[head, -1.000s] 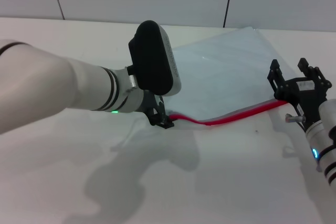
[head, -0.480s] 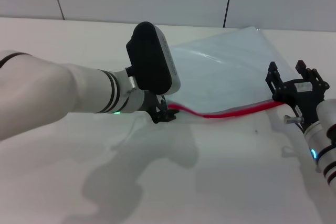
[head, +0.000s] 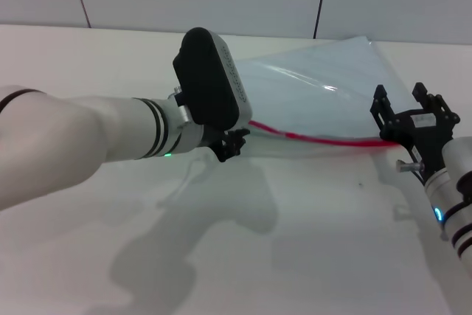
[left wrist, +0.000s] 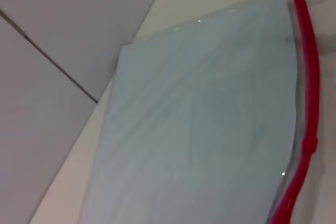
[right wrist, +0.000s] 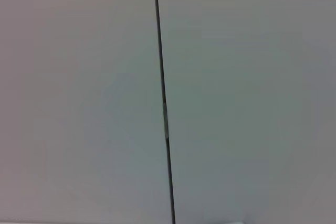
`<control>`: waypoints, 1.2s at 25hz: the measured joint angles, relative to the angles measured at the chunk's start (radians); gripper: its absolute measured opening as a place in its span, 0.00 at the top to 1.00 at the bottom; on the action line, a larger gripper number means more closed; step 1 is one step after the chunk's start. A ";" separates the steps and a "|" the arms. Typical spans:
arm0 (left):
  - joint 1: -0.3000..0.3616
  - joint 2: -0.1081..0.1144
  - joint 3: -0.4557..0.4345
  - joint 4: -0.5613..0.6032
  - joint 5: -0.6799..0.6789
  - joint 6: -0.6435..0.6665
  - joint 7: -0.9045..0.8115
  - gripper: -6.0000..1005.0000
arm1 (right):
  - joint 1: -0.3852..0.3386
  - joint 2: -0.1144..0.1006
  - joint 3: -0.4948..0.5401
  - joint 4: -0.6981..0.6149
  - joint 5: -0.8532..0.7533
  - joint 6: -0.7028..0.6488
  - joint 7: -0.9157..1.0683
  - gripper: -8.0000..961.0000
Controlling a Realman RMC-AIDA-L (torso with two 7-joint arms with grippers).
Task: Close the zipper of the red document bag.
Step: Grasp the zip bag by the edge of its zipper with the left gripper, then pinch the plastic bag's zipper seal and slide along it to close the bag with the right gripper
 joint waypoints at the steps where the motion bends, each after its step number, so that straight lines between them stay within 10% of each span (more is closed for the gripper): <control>1: 0.001 0.000 0.000 0.000 0.000 -0.009 -0.009 0.66 | 0.001 0.000 0.000 -0.001 0.000 0.000 0.000 0.33; 18: 0.041 0.000 0.000 0.033 0.012 -0.070 -0.070 0.87 | 0.039 -0.017 0.051 -0.051 -0.001 -0.023 0.000 0.33; 30: 0.077 0.003 -0.006 0.079 0.013 -0.081 -0.064 0.92 | 0.043 -0.202 0.082 -0.348 -0.106 -0.197 0.001 0.44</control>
